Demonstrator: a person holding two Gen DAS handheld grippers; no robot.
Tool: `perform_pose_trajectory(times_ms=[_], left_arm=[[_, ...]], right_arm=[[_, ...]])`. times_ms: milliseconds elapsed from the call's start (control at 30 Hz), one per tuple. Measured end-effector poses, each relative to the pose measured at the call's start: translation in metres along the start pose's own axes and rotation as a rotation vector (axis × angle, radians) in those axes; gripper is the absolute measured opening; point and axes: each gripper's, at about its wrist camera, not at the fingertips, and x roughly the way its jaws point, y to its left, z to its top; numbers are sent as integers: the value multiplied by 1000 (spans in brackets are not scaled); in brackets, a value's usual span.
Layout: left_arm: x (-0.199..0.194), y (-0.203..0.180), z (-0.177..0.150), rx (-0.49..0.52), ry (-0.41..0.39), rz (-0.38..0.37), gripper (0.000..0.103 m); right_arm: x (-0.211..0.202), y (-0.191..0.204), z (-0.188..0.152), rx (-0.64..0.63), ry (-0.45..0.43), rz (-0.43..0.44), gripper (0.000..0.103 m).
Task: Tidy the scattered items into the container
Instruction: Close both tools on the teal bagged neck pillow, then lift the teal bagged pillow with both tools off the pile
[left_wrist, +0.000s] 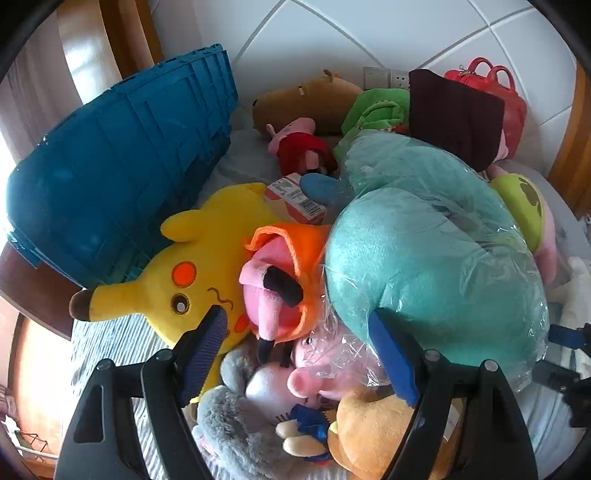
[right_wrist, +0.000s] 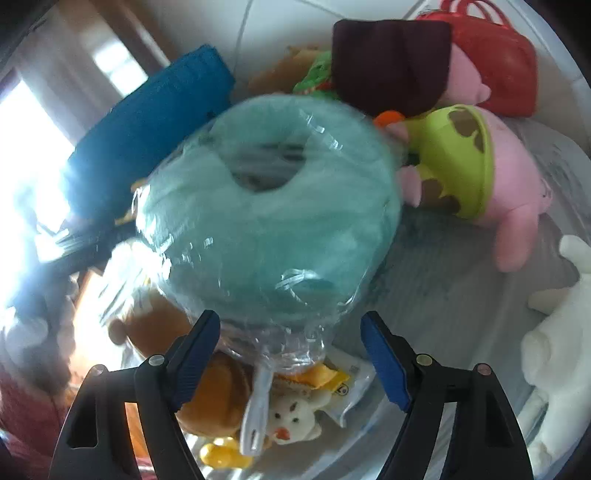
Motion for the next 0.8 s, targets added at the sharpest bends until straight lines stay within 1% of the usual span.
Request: perform_pose_trajectory(times_ms=[67, 100, 133, 200, 267, 300, 367, 433, 467, 533, 600, 667, 733, 800], left_arm=[[-3, 2, 0, -6, 0, 10, 80], [-5, 6, 0, -9, -4, 24, 80], [-9, 10, 0, -13, -9, 41, 80], [-19, 22, -1, -34, -21, 66, 80], [-29, 35, -1, -58, -34, 71, 80], [-34, 43, 0, -69, -42, 83, 80], [-42, 56, 0, -92, -56, 102, 80], [-48, 71, 1, -128, -68, 113, 80], [-50, 77, 3, -147, -71, 116, 80], [-51, 84, 5, -176, -75, 110, 80], [-45, 82, 9, -183, -69, 76, 80], [-40, 70, 12, -179, -57, 38, 80], [-35, 51, 18, -163, -37, -10, 80], [-31, 33, 22, -138, -14, -41, 80]], right_arm=[[7, 4, -2, -4, 14, 15, 80], [15, 4, 2, -19, 25, 31, 80], [18, 12, 7, -50, 24, 46, 80], [16, 35, 17, -120, -12, 58, 80], [10, 59, 34, -178, -78, 82, 80], [8, 69, 44, -194, -100, 111, 80], [14, 96, 64, -250, -110, 210, 80], [31, 123, 75, -308, -86, 294, 76], [43, 135, 78, -332, -68, 301, 75], [57, 154, 76, -376, -60, 270, 75], [55, 157, 69, -389, -64, 251, 75], [47, 146, 65, -376, -52, 236, 75], [30, 128, 61, -357, -68, 182, 75], [14, 108, 59, -332, -92, 129, 75]])
